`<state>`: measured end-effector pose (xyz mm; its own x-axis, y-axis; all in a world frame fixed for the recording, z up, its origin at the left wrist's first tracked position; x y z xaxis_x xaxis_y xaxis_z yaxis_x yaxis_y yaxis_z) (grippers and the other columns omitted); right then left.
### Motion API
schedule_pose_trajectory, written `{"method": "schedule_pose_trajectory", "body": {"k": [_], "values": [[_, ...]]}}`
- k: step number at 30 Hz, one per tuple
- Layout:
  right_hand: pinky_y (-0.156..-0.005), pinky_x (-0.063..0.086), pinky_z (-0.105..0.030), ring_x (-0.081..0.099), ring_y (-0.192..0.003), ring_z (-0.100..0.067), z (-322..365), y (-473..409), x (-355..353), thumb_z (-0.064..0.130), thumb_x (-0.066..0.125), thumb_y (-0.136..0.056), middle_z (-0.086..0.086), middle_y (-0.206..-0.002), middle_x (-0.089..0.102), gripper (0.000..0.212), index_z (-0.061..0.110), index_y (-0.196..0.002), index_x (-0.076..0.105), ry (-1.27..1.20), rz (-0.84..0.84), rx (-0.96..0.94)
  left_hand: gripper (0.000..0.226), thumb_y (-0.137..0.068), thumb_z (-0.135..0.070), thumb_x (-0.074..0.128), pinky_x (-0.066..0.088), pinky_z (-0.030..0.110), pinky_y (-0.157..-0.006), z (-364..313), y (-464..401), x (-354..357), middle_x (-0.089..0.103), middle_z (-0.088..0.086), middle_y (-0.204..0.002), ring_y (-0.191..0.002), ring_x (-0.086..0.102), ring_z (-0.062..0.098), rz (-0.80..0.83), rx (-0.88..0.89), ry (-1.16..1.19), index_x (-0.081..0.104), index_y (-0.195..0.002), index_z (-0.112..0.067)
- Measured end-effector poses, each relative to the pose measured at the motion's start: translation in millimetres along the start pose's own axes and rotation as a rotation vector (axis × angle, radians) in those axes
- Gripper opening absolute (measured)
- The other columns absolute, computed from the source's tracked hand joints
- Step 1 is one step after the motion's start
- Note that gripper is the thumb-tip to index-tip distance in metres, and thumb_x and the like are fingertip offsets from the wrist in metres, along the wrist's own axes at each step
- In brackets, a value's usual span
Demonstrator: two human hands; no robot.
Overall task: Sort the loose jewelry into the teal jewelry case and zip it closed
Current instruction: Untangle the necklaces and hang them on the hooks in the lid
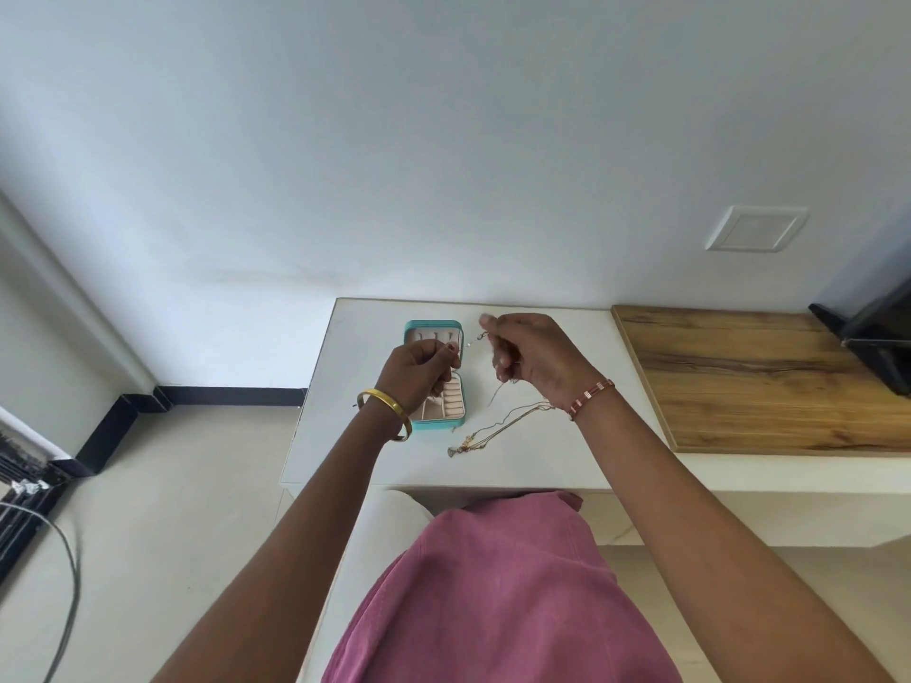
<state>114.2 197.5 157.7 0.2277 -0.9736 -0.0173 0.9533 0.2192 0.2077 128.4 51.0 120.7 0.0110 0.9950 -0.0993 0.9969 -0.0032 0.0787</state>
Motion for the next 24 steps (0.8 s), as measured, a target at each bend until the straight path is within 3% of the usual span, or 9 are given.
{"method": "schedule_pose_trajectory", "body": {"k": [4,7,9,11,14,20,24], "values": [[-0.048,0.04,-0.022,0.037,-0.042,-0.014,0.4,-0.4,-5.4,0.03,0.061,-0.087,0.004,-0.038,0.035,0.043,0.016,-0.049,0.045,-0.324,-0.008,0.096,0.032,-0.093,-0.015,0.049,0.043,0.023,-0.057,-0.8,2.6,-2.6,0.051,0.003,-0.057,-0.049,0.045,0.011,-0.058,0.045,0.033,0.06,-0.063,-0.017],[-0.048,0.042,-0.023,0.041,-0.041,-0.012,4.4,1.5,-5.3,0.029,0.056,-0.09,0.002,-0.041,0.04,0.04,0.016,-0.052,0.06,-0.403,0.079,0.062,0.029,-0.094,-0.015,0.047,0.043,0.02,-0.056,-3.6,4.8,-2.7,0.051,0.002,-0.058,-0.043,0.044,0.003,-0.082,0.069,0.039,0.06,-0.068,-0.018],[-0.05,0.046,-0.023,0.048,-0.044,-0.012,7.3,4.3,-2.4,0.024,0.051,-0.092,0.0,-0.048,0.052,0.032,0.013,-0.068,0.069,-0.417,0.146,0.025,0.022,-0.093,-0.014,0.048,0.044,0.019,-0.055,-5.3,5.8,-0.1,0.052,0.002,-0.059,-0.042,0.045,0.001,-0.098,0.086,0.036,0.061,-0.076,-0.015],[-0.057,0.053,-0.024,0.06,-0.056,-0.013,10.5,7.2,1.3,0.017,0.046,-0.094,-0.003,-0.066,0.066,0.025,0.009,-0.088,0.069,-0.43,0.209,-0.019,0.011,-0.092,-0.011,0.049,0.046,0.022,-0.056,-5.4,7.6,5.0,0.055,0.001,-0.06,-0.042,0.047,0.002,-0.116,0.084,0.045,0.059,-0.087,-0.012],[-0.074,0.057,-0.03,0.069,-0.083,-0.022,14.6,10.3,5.1,0.006,0.039,-0.095,-0.011,-0.095,0.071,0.026,0.004,-0.106,0.063,-0.464,0.244,-0.086,0.014,-0.091,-0.006,0.05,0.046,0.022,-0.054,-3.6,12.6,12.1,0.056,0.001,-0.059,-0.041,0.05,0.003,-0.144,0.067,0.144,0.053,-0.083,-0.016],[-0.088,0.055,-0.034,0.059,-0.112,-0.03,19.0,14.8,6.5,-0.007,0.04,-0.092,-0.015,-0.121,0.059,0.035,0.008,-0.118,0.058,-0.405,0.165,-0.159,0.024,-0.089,0.001,0.048,0.046,0.031,-0.065,-7.1,20.6,17.5,0.058,0.011,-0.071,-0.06,0.049,0.023,-0.129,0.112,0.144,0.057,-0.08,-0.019],[-0.092,0.052,-0.035,0.051,-0.122,-0.031,25.4,19.4,10.6,-0.011,0.039,-0.091,-0.011,-0.129,0.054,0.043,0.007,-0.128,0.05,-0.317,0.148,-0.206,0.013,-0.089,-0.007,0.052,0.046,0.032,-0.067,-15.5,24.2,22.6,0.06,0.007,-0.072,-0.065,0.053,0.022,-0.118,0.154,0.004,0.061,-0.086,-0.017]]}}
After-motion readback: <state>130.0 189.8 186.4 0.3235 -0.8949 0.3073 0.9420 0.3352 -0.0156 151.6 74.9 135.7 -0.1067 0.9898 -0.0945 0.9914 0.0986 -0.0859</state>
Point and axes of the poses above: each hand's wrist, its own y-axis away from the middle knuckle, its own x-axis out of the palm, z = x × y, the point moved 5 cm from there along -y, towards the middle knuckle
